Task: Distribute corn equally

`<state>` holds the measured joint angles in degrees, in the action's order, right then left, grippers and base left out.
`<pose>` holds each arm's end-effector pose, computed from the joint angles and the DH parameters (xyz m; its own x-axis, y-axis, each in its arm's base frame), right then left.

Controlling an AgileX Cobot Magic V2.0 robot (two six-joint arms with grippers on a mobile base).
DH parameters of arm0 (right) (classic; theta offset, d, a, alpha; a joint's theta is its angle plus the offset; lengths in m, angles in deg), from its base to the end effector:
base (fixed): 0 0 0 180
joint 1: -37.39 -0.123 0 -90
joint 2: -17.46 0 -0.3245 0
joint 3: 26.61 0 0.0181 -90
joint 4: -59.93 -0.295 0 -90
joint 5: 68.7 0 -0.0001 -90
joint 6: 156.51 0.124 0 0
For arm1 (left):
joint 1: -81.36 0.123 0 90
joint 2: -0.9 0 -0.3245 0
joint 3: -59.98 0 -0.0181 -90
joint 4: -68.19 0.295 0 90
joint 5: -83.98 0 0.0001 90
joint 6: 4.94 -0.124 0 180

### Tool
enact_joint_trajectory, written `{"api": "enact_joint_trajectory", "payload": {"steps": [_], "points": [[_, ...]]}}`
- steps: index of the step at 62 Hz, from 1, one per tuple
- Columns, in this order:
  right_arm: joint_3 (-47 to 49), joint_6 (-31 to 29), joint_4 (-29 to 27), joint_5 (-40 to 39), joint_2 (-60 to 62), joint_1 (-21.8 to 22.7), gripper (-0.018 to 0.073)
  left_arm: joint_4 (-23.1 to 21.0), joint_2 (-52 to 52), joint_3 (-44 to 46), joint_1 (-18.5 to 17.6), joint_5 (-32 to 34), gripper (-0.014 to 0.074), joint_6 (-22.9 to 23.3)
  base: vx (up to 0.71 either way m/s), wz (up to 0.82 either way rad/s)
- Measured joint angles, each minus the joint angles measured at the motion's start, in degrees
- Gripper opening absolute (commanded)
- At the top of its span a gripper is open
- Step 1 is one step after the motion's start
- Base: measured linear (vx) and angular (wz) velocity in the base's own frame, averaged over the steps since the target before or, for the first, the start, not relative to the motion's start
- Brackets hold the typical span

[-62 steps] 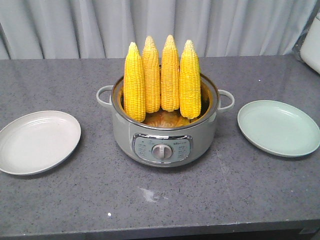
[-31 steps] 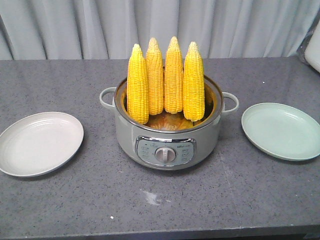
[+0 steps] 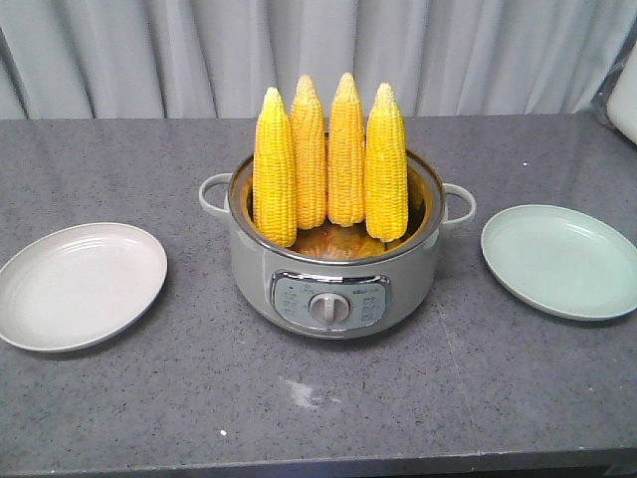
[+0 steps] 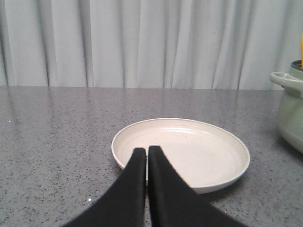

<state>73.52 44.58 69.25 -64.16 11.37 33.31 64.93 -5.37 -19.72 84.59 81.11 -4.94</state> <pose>0.0942 0.0051 0.1952 -0.0194 0.2036 -0.9789 -0.0556 0.9773 0.2044 0.0943 0.0050 0.1996 0.0233 -0.0556 -0.9982 -0.0523 0.9970 -0.0567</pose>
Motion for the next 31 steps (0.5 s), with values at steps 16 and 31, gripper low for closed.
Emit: {"api": "enact_joint_trajectory", "payload": {"steps": [16,31], "points": [[0.0,0.0,0.0,0.0,0.0,0.0,-0.0001,0.0,0.0,0.0,0.0,0.0,-0.0006,0.0,0.0,0.0],[0.0,0.0,0.0,0.0,0.0,0.0,-0.0001,0.0,0.0,0.0,0.0,0.0,-0.0006,0.0,0.0,0.0]]}}
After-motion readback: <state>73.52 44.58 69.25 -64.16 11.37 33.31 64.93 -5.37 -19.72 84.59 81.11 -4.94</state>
